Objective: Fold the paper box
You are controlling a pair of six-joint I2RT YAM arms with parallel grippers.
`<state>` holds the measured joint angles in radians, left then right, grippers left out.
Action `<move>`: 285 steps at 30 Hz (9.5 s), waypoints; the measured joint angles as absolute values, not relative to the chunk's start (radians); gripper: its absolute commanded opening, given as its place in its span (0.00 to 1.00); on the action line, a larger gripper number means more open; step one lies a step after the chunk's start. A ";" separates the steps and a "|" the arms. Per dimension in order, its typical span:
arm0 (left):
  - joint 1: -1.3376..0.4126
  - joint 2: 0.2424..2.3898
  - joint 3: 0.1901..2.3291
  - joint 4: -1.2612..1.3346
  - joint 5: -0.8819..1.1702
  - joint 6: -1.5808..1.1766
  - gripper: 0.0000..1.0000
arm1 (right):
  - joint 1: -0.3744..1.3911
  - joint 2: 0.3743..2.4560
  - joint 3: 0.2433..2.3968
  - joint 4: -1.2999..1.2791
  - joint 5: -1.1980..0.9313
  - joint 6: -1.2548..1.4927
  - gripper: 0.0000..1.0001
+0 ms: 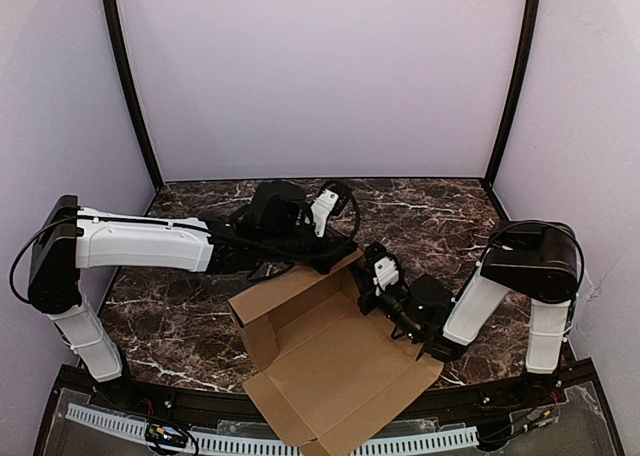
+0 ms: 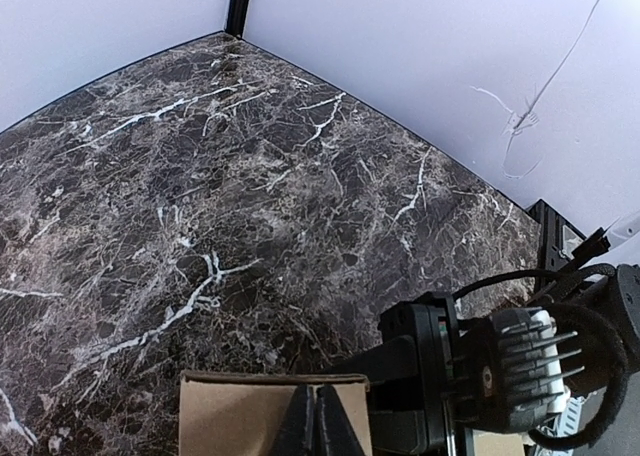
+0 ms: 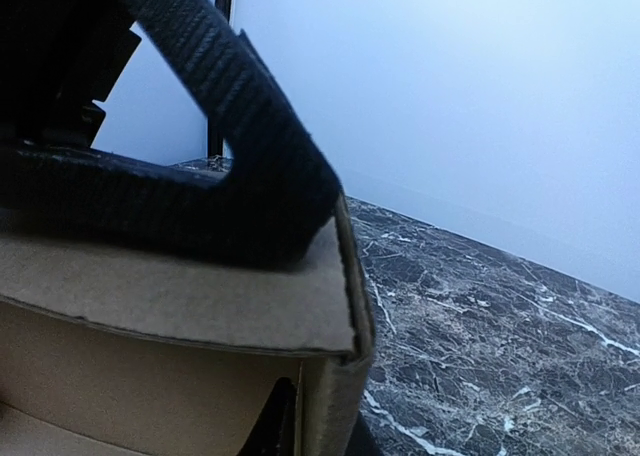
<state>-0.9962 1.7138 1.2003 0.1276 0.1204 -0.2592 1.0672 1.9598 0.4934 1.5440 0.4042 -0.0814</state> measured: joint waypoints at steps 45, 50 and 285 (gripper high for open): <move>-1.003 1.687 1.146 0.183 0.090 -0.250 0.01 | 1.061 2.134 0.563 1.563 0.428 -0.042 0.00; -1.003 1.687 1.146 0.182 0.088 -0.251 0.01 | 1.059 2.134 0.563 1.563 0.424 -0.042 0.20; -0.797 1.734 0.382 1.184 -0.048 -0.250 0.30 | 1.103 1.135 1.097 -0.398 0.261 0.118 0.90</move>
<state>-0.7967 1.7340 0.3820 1.1839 -0.0479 -0.2504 1.1030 1.1355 1.0966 -0.3985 0.2611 0.1177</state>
